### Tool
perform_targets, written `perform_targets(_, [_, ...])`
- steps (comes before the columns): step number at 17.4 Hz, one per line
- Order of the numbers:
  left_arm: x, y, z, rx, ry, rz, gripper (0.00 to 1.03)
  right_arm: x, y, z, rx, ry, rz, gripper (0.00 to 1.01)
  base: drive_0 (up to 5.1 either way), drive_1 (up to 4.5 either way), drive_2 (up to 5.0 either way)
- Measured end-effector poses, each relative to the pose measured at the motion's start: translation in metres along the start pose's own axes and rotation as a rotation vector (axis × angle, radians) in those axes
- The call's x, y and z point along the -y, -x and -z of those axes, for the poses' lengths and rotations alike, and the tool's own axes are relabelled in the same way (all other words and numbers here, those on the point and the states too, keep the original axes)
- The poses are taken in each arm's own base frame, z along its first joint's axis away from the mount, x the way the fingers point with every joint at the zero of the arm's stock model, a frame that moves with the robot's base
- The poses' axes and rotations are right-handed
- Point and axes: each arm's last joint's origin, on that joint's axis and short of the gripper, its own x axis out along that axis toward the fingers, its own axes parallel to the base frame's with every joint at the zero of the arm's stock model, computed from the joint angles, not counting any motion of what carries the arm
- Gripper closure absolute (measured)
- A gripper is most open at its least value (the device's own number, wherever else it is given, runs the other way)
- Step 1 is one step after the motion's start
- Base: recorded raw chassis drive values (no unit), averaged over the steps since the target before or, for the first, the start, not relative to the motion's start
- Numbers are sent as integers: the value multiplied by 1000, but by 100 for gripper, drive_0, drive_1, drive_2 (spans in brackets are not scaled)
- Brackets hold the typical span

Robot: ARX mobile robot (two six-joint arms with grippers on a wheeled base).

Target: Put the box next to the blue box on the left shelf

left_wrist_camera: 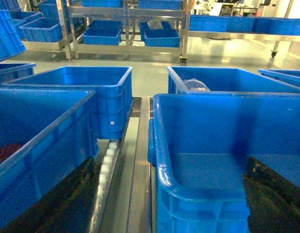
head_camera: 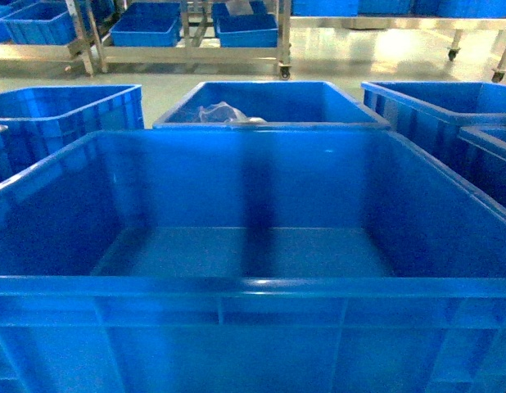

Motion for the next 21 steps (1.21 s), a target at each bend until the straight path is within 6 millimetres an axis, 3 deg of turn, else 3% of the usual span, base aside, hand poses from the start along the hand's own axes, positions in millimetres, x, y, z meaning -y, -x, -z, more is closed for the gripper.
perform_targets(1, [0,0,0,0,-2,0,3,0,0,0,0,0,0,1,0,0,0])
perform_targets(21, [0,0,0,0,-2,0,5,0,0,0,0,0,0,3,0,0,0])
